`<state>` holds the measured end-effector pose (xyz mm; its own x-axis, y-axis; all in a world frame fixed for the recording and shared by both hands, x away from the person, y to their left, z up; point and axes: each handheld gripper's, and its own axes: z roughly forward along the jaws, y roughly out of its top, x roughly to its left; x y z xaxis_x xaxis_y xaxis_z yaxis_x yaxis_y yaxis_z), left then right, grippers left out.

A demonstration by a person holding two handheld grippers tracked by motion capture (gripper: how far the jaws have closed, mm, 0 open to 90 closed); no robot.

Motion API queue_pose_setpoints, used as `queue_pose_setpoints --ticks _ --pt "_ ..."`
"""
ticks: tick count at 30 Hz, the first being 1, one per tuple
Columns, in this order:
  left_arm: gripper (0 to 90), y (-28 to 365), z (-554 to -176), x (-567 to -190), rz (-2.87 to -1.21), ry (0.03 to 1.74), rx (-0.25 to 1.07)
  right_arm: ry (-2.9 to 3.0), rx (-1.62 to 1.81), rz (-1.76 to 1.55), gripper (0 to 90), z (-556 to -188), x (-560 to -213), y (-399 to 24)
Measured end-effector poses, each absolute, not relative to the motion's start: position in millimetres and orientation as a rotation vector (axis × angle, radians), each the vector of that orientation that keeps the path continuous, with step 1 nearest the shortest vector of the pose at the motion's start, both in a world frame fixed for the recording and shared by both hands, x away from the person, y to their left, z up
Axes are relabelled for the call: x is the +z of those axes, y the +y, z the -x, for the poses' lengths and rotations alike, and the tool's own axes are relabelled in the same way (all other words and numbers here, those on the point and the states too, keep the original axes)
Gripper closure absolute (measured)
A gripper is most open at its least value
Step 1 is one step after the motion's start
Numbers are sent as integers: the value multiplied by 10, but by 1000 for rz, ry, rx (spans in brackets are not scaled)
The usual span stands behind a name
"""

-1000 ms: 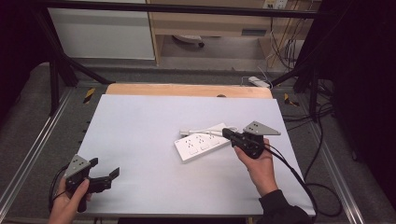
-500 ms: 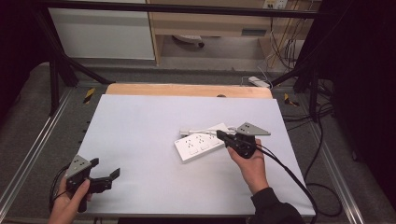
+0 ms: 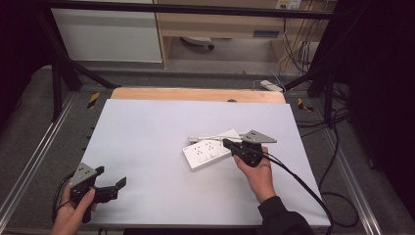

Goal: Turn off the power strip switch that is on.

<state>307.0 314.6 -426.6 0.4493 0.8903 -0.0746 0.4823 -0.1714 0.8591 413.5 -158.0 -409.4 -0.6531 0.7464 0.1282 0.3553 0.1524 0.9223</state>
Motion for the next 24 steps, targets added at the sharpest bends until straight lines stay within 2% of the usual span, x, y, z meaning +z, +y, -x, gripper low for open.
queue_pose_setpoints --ticks 24 --pt "61 3127 -3068 -4273 -1834 1159 574 2106 1503 -1067 900 -4153 -4230 -1493"
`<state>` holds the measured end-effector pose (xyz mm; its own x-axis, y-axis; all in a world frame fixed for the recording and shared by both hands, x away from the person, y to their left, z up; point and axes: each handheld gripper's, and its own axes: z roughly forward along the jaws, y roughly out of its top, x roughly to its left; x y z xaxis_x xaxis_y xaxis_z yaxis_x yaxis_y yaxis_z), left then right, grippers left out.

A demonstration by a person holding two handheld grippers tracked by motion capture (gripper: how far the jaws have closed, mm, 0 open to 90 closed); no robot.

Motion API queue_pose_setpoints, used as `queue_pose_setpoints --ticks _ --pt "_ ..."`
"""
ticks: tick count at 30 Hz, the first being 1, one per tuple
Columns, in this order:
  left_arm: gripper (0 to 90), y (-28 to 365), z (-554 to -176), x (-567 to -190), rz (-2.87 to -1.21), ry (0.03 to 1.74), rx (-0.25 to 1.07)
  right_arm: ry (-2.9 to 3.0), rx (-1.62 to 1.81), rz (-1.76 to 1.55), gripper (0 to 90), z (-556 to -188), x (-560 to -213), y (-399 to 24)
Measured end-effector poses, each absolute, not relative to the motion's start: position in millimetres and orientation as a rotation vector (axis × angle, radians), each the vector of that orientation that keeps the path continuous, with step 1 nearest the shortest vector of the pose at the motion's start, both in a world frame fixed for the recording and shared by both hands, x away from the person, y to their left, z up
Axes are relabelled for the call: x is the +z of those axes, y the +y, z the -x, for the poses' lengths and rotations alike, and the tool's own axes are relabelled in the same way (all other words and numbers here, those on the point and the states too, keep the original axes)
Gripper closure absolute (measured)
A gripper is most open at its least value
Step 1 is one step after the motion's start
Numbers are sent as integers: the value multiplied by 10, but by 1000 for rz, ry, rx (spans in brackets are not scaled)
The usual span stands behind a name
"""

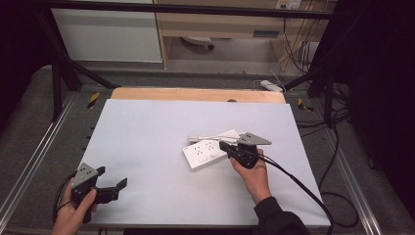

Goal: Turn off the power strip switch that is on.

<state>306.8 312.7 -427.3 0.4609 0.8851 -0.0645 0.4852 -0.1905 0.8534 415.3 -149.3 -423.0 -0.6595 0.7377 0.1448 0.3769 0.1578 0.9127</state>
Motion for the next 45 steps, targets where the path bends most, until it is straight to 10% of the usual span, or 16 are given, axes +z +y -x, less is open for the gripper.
queue_pose_setpoints --ticks 45 --pt "61 3092 -3065 -4286 -1870 1135 577 2144 1493 -1109 900 -4168 -4464 -1351"
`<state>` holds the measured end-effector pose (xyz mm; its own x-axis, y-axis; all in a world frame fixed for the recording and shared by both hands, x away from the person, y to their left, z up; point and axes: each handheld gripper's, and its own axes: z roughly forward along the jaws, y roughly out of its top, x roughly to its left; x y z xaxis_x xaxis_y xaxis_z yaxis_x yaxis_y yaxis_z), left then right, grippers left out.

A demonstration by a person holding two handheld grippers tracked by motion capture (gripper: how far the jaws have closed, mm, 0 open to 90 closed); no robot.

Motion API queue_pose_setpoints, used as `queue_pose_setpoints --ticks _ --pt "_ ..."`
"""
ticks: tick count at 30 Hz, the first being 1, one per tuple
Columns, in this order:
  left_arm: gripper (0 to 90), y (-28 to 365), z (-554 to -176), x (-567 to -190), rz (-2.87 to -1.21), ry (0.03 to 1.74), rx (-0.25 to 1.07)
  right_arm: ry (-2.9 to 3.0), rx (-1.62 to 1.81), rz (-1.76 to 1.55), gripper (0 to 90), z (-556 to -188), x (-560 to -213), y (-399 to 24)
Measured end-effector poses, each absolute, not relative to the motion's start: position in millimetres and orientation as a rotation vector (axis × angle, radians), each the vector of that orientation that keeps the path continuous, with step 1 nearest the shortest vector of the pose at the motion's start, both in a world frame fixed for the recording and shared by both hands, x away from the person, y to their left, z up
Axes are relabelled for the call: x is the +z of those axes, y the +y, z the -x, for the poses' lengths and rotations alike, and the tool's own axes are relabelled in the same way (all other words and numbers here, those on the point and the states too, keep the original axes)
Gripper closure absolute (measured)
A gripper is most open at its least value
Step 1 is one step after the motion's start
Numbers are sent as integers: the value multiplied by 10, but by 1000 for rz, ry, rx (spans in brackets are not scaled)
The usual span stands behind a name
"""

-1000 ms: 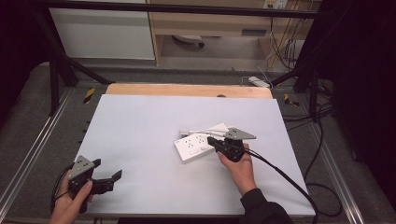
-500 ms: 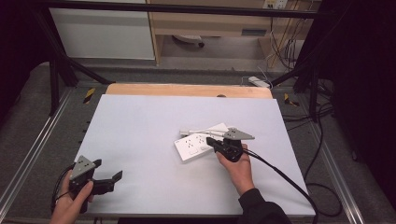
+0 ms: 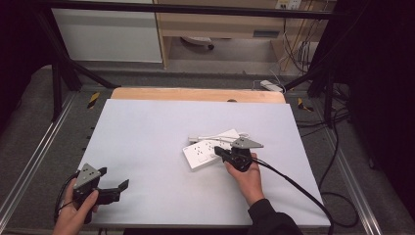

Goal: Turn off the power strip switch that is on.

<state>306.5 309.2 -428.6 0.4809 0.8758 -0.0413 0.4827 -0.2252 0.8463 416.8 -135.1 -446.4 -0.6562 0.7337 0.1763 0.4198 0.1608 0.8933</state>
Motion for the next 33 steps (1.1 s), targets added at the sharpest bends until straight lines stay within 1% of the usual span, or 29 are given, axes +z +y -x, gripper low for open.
queue_pose_setpoints --ticks 13,33 --pt "61 3086 -3066 -4290 -1880 1132 576 2169 1483 -1124 900 -4151 -4576 -1279" --pt "61 3079 -3066 -4293 -1885 1128 571 2187 1459 -1107 900 -4165 -4573 -1230"
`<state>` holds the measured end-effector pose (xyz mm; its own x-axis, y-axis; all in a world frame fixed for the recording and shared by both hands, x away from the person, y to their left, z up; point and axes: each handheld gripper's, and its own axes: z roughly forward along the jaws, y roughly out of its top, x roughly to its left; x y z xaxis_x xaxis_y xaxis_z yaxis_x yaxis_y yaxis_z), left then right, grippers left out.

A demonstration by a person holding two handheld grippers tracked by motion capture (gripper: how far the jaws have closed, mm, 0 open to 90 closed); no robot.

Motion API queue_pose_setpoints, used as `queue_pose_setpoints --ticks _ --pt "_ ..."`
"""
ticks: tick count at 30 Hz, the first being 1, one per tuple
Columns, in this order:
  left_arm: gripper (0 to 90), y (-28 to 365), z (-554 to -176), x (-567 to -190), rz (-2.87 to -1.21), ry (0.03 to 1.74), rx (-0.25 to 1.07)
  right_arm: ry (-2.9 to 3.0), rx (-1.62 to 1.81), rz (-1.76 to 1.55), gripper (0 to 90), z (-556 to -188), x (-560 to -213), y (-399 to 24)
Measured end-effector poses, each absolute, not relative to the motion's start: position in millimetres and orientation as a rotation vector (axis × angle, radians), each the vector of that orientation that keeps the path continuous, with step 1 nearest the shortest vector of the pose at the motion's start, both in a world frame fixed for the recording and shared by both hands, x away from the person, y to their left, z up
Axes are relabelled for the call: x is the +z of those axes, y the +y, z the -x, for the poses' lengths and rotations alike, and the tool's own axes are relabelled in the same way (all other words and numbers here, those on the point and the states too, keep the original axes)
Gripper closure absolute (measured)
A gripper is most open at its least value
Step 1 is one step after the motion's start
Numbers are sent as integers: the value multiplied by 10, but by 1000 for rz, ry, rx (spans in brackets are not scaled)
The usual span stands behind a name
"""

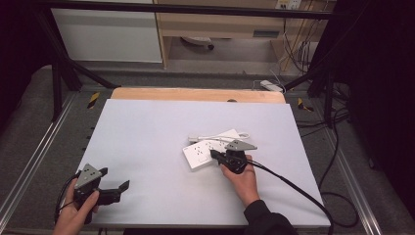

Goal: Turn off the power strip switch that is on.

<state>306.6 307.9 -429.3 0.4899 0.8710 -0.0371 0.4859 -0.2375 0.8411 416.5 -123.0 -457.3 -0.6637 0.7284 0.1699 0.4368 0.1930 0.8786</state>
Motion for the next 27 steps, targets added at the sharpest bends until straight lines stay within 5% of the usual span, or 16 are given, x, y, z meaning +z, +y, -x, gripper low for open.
queue_pose_setpoints --ticks 27 --pt "61 3066 -3064 -4299 -1896 1122 563 2206 1434 -1070 900 -4146 -4551 -1233"
